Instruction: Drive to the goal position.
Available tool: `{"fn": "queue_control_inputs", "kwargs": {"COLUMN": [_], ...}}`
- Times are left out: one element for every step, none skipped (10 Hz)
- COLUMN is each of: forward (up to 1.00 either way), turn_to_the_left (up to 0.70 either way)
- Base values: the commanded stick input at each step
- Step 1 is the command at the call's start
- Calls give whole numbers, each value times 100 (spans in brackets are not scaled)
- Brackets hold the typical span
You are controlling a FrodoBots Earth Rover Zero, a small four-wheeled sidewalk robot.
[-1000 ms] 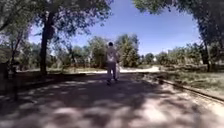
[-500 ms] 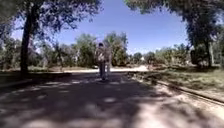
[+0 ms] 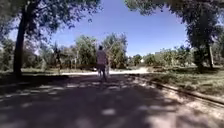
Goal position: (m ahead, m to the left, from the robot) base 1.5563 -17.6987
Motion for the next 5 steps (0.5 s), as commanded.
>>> {"fn": "queue_control_inputs", "kwargs": {"forward": [85,85,85,85,85], "turn_to_the_left": [0,0,0,0,0]}}
